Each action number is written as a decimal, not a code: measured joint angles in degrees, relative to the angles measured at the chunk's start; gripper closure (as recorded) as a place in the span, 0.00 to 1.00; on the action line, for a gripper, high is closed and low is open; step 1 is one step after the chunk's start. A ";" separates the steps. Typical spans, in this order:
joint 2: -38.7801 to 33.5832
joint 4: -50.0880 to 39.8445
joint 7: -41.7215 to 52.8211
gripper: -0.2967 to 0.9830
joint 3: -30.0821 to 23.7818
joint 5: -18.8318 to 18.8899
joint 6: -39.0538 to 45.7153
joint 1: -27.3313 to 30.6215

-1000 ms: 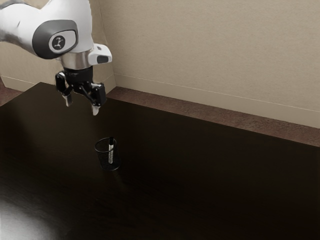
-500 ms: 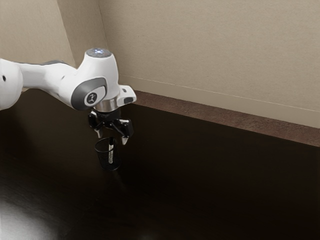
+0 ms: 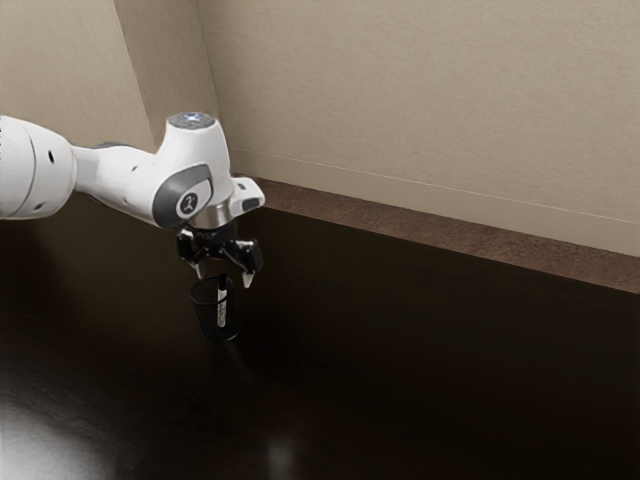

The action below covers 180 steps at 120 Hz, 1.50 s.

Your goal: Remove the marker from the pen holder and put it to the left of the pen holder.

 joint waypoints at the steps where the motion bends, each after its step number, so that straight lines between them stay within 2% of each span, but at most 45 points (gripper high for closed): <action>1: 0.05 -0.05 0.07 0.23 0.00 -0.03 0.09 0.01; 73: 0.85 -2.15 3.42 0.24 0.00 -2.25 3.19 0.74; 79: 0.81 -2.02 3.62 0.28 0.00 -2.14 3.25 0.74; 105: 0.40 -1.91 4.57 0.62 -0.17 -0.74 3.37 0.74; 121: -0.04 -1.91 4.99 0.74 -0.18 0.57 3.31 0.75; 151: -3.46 -2.51 4.72 0.82 0.10 2.83 2.29 1.75; 168: -11.75 -3.24 4.17 0.83 1.74 5.01 -1.82 2.73; 180: -14.80 -1.90 3.86 0.83 3.05 7.43 -5.11 3.53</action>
